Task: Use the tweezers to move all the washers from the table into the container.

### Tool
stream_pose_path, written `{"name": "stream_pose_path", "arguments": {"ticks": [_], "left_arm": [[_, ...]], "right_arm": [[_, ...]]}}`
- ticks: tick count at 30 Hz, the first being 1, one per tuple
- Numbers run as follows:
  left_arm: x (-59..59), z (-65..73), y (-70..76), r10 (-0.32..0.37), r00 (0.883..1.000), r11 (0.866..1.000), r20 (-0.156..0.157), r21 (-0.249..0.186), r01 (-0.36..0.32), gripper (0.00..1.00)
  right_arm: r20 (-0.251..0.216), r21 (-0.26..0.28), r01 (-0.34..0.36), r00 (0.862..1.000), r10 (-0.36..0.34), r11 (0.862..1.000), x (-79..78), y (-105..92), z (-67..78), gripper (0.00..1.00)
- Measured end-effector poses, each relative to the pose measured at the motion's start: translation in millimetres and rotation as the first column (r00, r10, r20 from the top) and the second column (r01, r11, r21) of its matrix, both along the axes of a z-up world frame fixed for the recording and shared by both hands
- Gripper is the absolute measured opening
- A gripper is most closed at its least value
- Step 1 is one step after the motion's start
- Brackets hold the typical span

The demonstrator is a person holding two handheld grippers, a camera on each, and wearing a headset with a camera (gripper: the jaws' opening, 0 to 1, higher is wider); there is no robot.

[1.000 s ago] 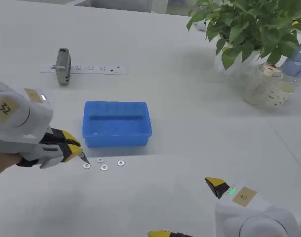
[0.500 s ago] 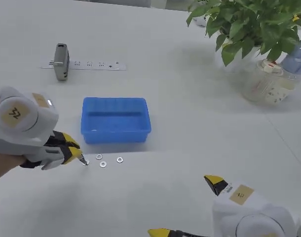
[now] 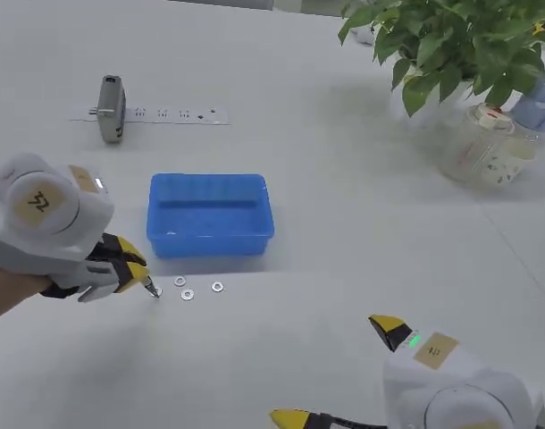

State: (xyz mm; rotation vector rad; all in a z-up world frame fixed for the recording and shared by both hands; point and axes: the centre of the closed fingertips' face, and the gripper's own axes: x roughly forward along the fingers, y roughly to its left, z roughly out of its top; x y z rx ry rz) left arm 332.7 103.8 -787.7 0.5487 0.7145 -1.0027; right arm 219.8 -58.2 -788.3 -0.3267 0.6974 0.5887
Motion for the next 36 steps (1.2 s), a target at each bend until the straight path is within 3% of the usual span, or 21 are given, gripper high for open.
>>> {"name": "stream_pose_path", "arguments": {"ticks": [7, 14, 18, 21, 23, 31, 36], "left_arm": [[1.9, 0.8, -7.5, 0.005, 1.0, 1.0, 0.014, -0.023, -0.005, 0.01], [2.6, 1.2, -12.8, 0.071, 0.997, 0.991, 0.029, -0.118, -0.067, 0.01], [3.5, 1.9, -9.8, 0.108, 0.994, 0.984, 0.034, -0.144, -0.102, 0.01], [3.4, 2.3, -7.4, 0.133, 0.991, 0.977, 0.013, -0.171, -0.129, 0.01], [3.5, 2.3, -6.3, 0.137, 0.991, 0.975, 0.009, -0.176, -0.133, 0.0], [0.7, 2.9, 0.2, 0.104, 0.994, 0.987, 0.017, -0.126, -0.101, 0.0], [-1.2, 7.7, -1.6, 0.098, 0.995, 0.987, 0.016, -0.132, -0.095, 0.0]], "right_arm": [[0.005, -0.006, 0.002, 1.0, -0.002, 1.0, 0.3, -0.9, 0.4, 0.84], [0.009, -0.017, 0.001, 1.0, -0.001, 1.0, 0.1, -1.9, 1.0, 0.81], [0.008, -0.017, 0.002, 1.0, -0.002, 1.0, 0.1, -2.1, 1.2, 0.81], [0.008, -0.013, 0.001, 1.0, -0.001, 1.0, 0.0, -1.5, 1.5, 0.82], [0.009, -0.015, 0.001, 1.0, -0.001, 1.0, 0.3, -1.8, 1.1, 0.82], [0.012, -0.019, -0.004, 1.0, 0.004, 1.0, 0.3, -1.2, 1.1, 0.82], [0.015, -0.019, 0.0, 1.0, 0.0, 1.0, 1.1, -2.1, 1.4, 0.81]]}}
